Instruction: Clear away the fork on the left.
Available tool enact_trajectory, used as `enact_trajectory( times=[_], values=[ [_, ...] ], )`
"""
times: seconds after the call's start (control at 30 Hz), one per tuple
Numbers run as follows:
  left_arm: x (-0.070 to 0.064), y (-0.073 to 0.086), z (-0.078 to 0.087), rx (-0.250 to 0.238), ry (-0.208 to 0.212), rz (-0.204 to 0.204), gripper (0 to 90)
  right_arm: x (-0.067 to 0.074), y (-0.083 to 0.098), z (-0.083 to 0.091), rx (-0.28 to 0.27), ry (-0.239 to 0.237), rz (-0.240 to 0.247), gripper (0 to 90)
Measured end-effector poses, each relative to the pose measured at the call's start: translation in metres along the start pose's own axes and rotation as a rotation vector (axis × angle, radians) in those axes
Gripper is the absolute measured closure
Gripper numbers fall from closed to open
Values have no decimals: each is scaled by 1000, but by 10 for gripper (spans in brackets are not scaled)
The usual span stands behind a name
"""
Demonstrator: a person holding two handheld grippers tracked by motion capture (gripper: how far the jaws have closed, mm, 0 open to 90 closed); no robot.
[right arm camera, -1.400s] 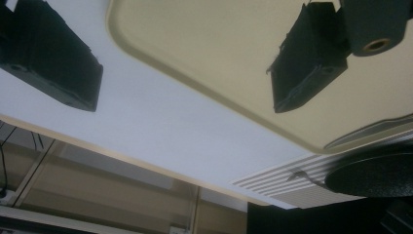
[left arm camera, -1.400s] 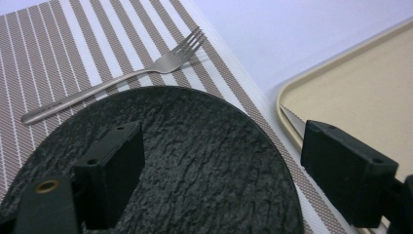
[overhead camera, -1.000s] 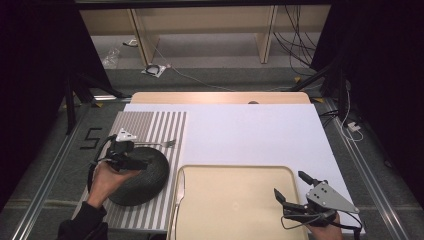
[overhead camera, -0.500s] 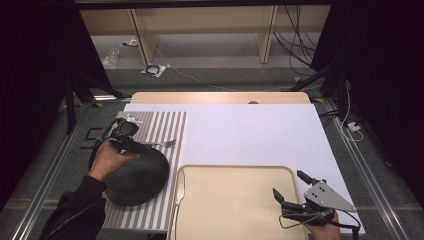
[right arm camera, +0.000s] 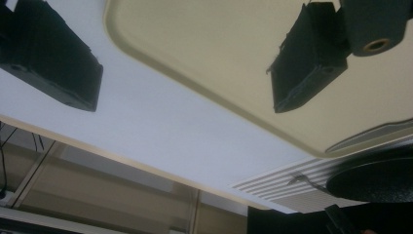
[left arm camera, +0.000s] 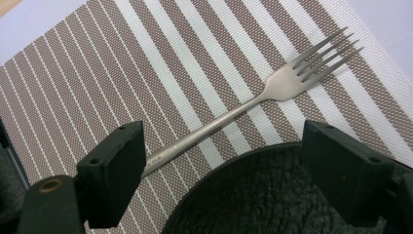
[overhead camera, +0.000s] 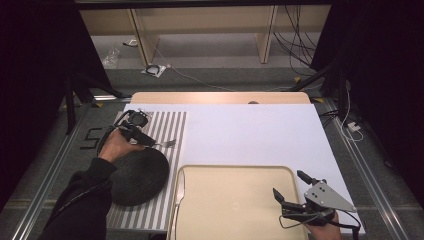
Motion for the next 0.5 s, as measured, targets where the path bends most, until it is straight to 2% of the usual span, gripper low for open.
enact_trajectory(
  times=[0.23, 0.4, 0.5],
  values=[
    [0, -9, -14, 44, 14, -22, 181, 0, 1, -1, 0, -1, 1, 126],
    [-2, -16, -20, 86, 27, -72, 199, 0, 0, 0, 1, -3, 0, 125],
    [-3, -19, -23, 92, 36, -85, 207, 0, 1, 0, -1, -3, 0, 125]
  ],
)
Point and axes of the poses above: each handheld gripper's, and its own axes: z roughly backward along the jaws, y roughly out of its underside, x roughly to its left, the point moved 5 cm from there along -z, roughly forward along the jaws, and after that the axes turned 7 degrees about -y, right-handed, at the moved point
